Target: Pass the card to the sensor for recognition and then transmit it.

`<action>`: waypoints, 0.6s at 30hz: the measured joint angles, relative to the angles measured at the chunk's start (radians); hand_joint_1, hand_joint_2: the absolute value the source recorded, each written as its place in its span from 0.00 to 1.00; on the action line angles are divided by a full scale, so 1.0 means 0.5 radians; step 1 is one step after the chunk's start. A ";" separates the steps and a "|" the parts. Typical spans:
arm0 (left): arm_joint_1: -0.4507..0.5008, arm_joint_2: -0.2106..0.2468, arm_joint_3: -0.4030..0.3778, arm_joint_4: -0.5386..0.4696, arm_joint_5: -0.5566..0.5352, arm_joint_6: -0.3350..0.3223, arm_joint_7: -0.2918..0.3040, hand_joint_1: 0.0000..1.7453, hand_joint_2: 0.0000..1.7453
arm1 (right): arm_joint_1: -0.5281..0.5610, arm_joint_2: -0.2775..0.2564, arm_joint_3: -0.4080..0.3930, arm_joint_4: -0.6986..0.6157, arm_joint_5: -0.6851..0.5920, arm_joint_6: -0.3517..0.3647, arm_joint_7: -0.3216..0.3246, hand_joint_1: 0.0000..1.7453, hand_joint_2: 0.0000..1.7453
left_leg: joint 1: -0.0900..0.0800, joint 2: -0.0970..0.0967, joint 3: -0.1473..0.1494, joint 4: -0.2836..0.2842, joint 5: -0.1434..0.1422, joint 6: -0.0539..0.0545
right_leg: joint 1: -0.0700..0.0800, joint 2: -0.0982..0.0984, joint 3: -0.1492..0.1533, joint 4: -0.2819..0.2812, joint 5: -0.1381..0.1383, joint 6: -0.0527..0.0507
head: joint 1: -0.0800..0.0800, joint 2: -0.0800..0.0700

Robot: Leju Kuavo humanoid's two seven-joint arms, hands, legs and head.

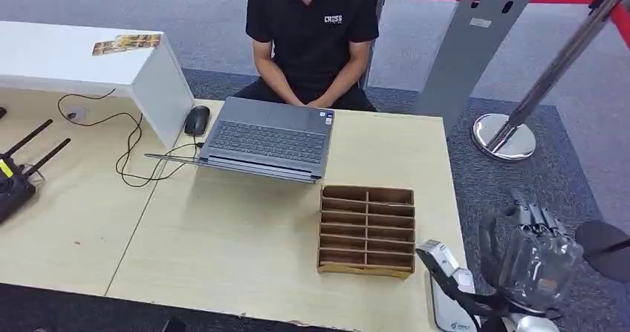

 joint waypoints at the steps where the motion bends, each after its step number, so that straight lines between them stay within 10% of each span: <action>1: -0.002 -0.001 0.004 0.000 0.005 0.000 -0.005 0.00 0.00 | -0.011 0.005 0.002 0.007 0.000 0.000 -0.008 0.00 1.00 | 0.000 0.000 0.000 0.000 0.000 0.000 | 0.000 0.000 0.000 0.000 0.000 0.000 | -0.001 0.000; 18: -0.020 -0.010 0.015 0.002 0.062 0.000 -0.050 0.00 0.00 | -0.191 -0.030 0.230 0.166 0.000 0.002 0.214 0.00 1.00 | 0.000 -0.001 -0.001 0.000 0.000 0.000 | 0.000 0.000 0.000 0.001 -0.001 -0.001 | -0.001 0.000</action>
